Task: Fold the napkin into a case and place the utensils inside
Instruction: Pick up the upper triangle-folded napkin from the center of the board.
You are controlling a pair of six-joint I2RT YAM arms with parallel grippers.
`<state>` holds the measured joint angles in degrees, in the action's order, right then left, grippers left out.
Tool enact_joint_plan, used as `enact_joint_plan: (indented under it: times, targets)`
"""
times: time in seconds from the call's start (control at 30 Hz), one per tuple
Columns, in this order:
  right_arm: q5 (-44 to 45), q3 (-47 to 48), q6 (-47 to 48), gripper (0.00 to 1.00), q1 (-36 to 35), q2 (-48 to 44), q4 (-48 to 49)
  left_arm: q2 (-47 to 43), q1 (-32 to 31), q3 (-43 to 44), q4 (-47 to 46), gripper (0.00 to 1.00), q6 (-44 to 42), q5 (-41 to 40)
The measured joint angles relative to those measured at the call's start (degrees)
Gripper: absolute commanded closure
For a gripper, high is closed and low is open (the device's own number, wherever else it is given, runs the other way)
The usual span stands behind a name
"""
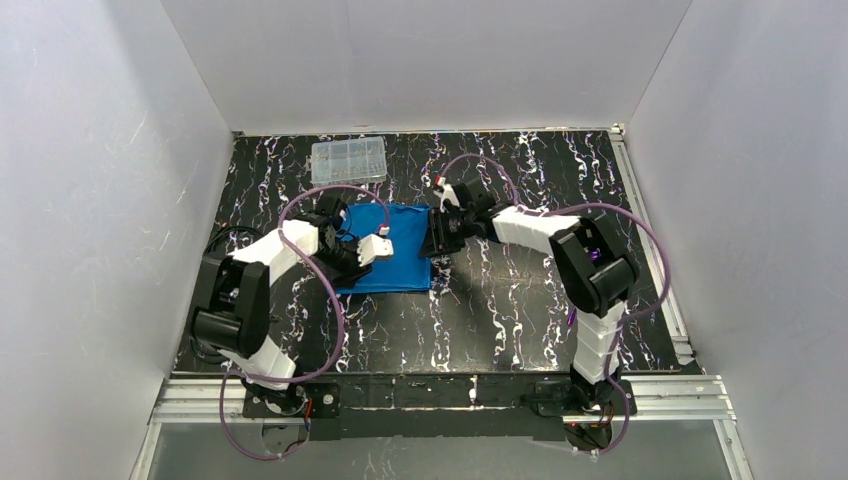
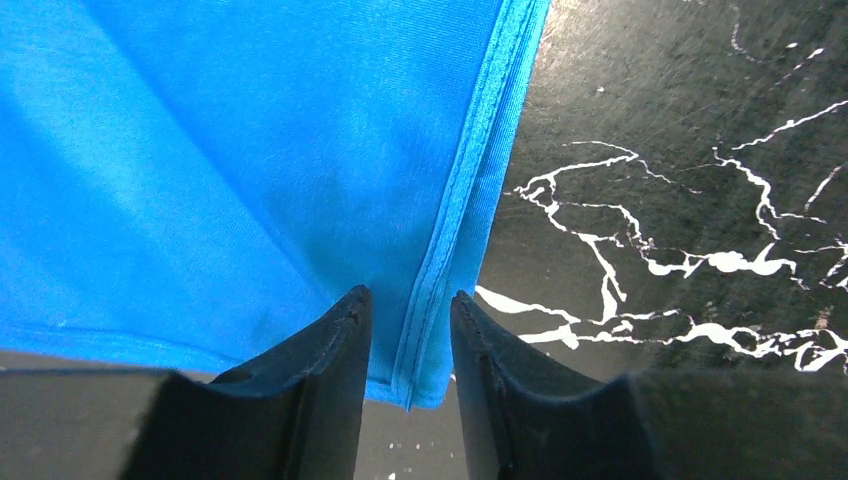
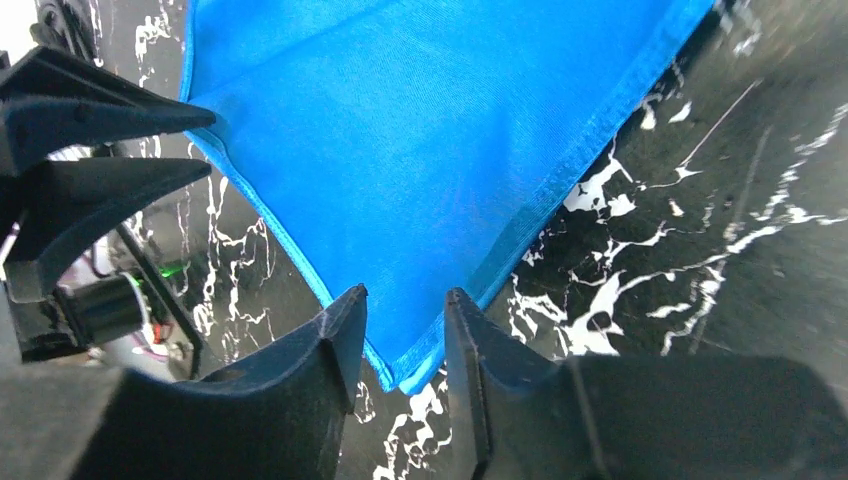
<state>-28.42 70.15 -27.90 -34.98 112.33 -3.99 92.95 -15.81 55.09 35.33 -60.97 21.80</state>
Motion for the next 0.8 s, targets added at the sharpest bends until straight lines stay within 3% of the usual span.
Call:
enact_joint_plan:
  times: [0.23,0.4,0.57,0.7,0.73,0.8]
  targets:
    - [10.84,0.76,17.88,0.27,-4.79,-12.39,-5.51,-12.31,1.99,0.15,1.27,0.64,0.07,1.33]
    - [15.32,-5.64,32.85,0.24,-12.37,-22.16,-2.75,-18.84,3.85,-2.84,1.01,0.60,-3.85,2.86]
    - [18.32,-11.45,42.12,0.23,-13.09,-22.86,-1.90,-19.98,4.48,-12.02,0.20,0.55,-9.86,3.67]
    - [22.03,-15.17,45.51,0.21,-14.25,-22.86,-0.11,-19.87,5.77,-13.99,-0.02,0.54,-13.75,5.35]
    - [23.08,-15.98,45.92,0.04,-14.53,-22.97,0.96,-19.85,6.27,-13.66,-0.31,0.52,-14.29,5.57]
    - [25.40,-17.35,45.88,0.01,-15.08,-23.82,2.71,-19.87,7.23,-11.78,-0.13,0.47,-14.67,5.84]
